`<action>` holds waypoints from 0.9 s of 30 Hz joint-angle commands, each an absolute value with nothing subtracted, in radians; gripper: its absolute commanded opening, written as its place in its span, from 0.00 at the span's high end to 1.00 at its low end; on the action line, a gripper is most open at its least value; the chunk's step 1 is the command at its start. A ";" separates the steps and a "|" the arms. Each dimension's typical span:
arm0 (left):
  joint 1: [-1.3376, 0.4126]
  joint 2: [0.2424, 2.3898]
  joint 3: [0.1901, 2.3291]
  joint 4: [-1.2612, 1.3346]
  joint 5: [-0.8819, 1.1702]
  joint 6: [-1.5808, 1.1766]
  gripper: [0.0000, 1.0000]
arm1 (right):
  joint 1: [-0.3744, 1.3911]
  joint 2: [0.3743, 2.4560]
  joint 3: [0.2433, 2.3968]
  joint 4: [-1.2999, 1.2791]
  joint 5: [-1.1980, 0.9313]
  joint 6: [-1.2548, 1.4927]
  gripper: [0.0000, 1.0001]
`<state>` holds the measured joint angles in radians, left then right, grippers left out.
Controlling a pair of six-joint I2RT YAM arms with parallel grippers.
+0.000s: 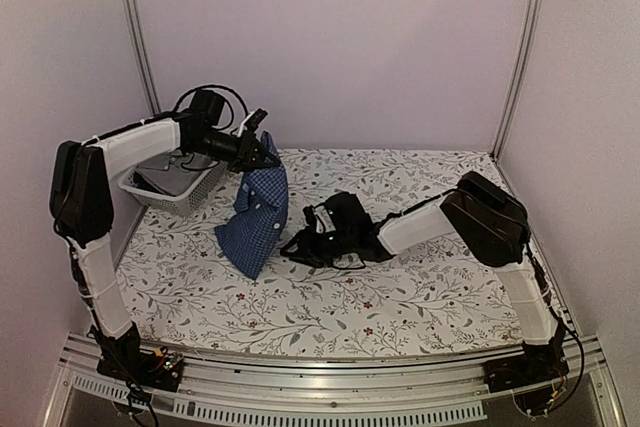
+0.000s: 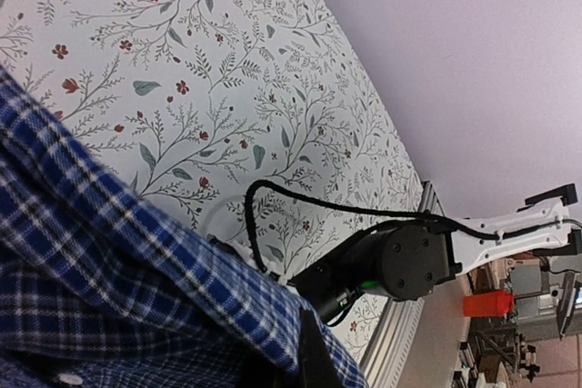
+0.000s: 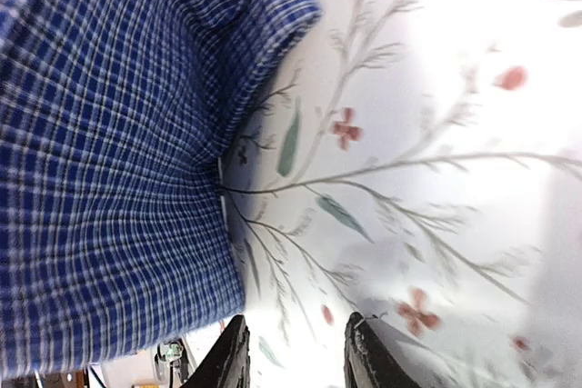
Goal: Fold and stack the long sleeve shirts
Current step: Turn over the square folded shirt at the center of the board.
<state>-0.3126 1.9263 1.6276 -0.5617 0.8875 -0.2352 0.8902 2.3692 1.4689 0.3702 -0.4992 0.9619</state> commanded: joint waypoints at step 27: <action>-0.577 1.859 1.500 -0.420 0.274 -0.469 0.14 | 0.618 1.670 0.965 0.018 -0.328 0.480 0.37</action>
<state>-0.6468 1.9980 1.6741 -0.4690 0.4351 -0.3763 0.6102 1.5990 0.8776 0.0933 -0.2329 0.6113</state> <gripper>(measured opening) 0.869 0.626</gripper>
